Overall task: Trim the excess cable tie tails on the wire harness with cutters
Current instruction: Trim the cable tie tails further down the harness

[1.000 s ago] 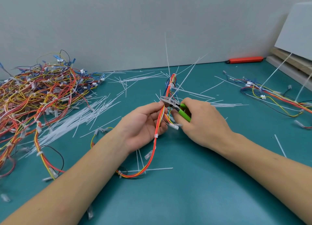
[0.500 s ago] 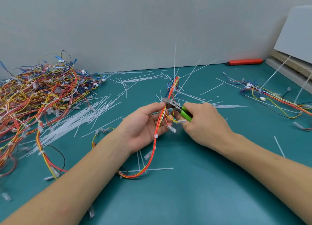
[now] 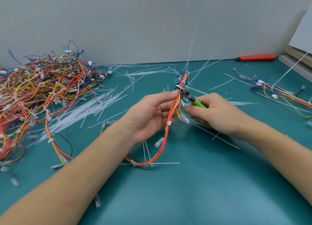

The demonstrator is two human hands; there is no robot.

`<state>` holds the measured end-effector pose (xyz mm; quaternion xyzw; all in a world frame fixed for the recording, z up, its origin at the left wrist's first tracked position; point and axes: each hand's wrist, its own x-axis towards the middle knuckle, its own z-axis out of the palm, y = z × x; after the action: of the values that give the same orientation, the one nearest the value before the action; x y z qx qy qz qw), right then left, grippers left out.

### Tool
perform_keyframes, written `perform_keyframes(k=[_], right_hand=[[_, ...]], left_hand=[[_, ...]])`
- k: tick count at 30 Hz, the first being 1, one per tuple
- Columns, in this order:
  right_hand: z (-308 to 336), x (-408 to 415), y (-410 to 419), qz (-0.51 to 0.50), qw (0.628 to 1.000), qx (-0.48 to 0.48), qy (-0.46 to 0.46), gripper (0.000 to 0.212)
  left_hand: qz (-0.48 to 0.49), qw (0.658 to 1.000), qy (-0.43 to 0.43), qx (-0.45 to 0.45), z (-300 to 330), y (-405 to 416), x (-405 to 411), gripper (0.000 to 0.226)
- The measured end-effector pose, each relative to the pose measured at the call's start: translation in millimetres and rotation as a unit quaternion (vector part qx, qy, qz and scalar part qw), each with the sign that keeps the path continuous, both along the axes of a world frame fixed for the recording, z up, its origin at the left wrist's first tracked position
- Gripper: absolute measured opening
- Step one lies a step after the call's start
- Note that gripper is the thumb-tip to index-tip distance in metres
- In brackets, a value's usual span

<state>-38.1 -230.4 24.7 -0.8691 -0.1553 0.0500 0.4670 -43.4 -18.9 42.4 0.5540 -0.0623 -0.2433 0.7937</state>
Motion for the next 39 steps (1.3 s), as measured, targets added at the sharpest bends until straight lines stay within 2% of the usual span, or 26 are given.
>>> perform_keyframes(k=[4,10,13,17,20,25,27,34,39], right_hand=[[4.5,-0.3,-0.6,0.021,0.997,0.042,0.063,0.047],[5.5,0.1,-2.2,0.026,0.995,0.048,0.082,0.045],[4.1,-2.1,-0.3,0.028,0.998,0.027,0.055,0.043],[0.0,-4.3,3.2,0.012,1.000,-0.003,-0.013,0.044],[-1.0,-3.8,3.9,0.004,0.998,-0.035,-0.046,0.046],[-1.4,-1.8,2.4,0.011,0.998,-0.050,-0.039,0.043],[-1.3,-1.4,1.4,0.016,0.998,-0.044,-0.033,0.041],[-1.1,-0.5,2.3,0.017,0.998,-0.045,-0.028,0.041],[-1.4,-1.3,1.6,0.011,0.998,-0.047,-0.031,0.044]], left_hand=[[0.002,1.000,0.003,-0.011,-1.5,-0.2,-0.7,0.017],[0.011,1.000,-0.003,0.000,-1.4,-1.9,-0.4,0.014],[0.023,1.000,0.000,0.007,-1.8,-2.3,-0.4,0.016],[0.029,1.000,0.008,0.004,-0.1,0.7,0.6,0.032],[0.018,0.999,0.037,-0.013,1.3,2.6,2.6,0.018],[0.019,0.997,0.074,-0.014,-2.8,2.2,5.0,0.015],[0.013,0.996,0.084,-0.018,-2.7,2.6,4.7,0.020],[0.028,0.996,0.076,-0.043,-5.0,0.7,5.2,0.019],[0.029,0.995,0.074,-0.053,-6.0,-0.5,3.3,0.027]])
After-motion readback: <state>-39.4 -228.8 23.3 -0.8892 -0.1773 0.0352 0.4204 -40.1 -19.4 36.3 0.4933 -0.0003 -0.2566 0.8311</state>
